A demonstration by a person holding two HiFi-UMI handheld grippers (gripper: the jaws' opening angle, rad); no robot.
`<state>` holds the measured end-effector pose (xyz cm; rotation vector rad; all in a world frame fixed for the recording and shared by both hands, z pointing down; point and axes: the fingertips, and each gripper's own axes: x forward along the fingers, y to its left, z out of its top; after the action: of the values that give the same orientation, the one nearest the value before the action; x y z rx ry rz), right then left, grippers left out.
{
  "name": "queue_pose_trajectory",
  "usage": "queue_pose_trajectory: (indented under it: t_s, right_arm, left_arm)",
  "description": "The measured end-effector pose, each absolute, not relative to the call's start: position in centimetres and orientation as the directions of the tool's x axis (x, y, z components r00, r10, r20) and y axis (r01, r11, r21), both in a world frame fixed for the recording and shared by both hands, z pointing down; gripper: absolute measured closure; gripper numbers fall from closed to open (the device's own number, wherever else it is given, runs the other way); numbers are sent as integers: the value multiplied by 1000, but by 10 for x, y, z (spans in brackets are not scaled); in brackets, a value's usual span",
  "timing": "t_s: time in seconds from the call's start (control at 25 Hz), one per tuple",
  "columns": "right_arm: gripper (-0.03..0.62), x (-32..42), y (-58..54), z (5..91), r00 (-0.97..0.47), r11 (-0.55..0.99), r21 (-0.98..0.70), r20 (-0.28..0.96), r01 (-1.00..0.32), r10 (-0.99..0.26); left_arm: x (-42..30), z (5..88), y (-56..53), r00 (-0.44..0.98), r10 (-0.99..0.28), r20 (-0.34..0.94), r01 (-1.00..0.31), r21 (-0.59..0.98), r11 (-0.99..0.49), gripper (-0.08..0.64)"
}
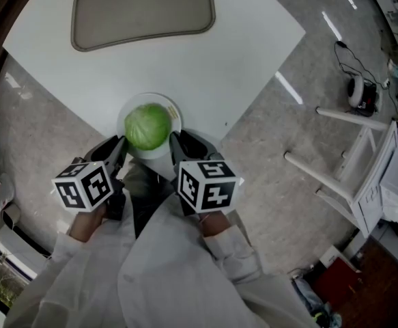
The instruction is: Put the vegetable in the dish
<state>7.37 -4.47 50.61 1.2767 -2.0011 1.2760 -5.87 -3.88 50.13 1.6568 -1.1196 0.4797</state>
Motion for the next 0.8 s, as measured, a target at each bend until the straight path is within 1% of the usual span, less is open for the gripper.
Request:
queue_pose_trajectory:
  t_s: [0.52,0.8]
  right_arm:
    - [515,85,-63,485,-491,206,-451,722,-868,-488]
    - [517,87,-74,475,-500,248,-437,706,-865,-502]
  left_arm:
    - [-47,482,-50,455,-499,738,-859,512,-26,489]
    - [-45,476,-57,453,-531,716,-848,530,-9,489]
